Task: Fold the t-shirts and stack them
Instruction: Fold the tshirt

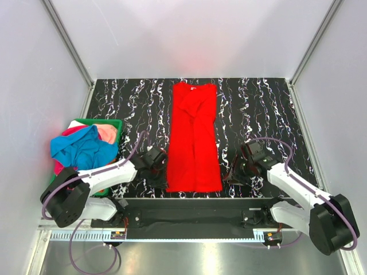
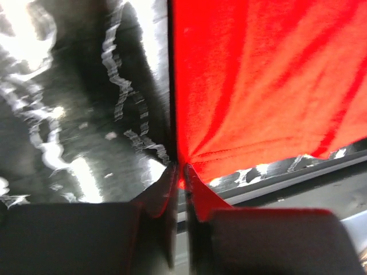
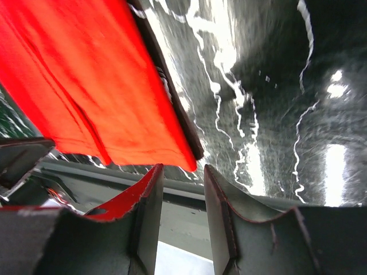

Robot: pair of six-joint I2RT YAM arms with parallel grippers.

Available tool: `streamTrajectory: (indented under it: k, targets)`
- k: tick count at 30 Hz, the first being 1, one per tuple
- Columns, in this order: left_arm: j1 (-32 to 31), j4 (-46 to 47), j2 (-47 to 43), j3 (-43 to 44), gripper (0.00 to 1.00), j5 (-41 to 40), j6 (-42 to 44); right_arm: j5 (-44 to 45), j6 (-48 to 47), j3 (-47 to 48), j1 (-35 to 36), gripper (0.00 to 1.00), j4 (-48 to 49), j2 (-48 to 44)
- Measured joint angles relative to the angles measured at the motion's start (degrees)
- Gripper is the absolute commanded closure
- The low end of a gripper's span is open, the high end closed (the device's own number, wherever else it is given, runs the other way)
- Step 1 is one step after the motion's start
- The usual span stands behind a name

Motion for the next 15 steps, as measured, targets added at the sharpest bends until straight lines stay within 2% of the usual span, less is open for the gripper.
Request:
streamTrajectory:
  k: [5, 15]
  targets:
    - [0.26, -2.32, -2.27, -0.15, 0.56, -0.04, 0.59, -0.04, 1.88, -2.25, 2.54, 0.57, 0.98, 0.15]
    - [0.26, -2.27, -6.05, -0.42, 0.56, 0.37, 0.42, -0.81, 3.69, -5.42, 3.8, 0.57, 6.97, 1.27]
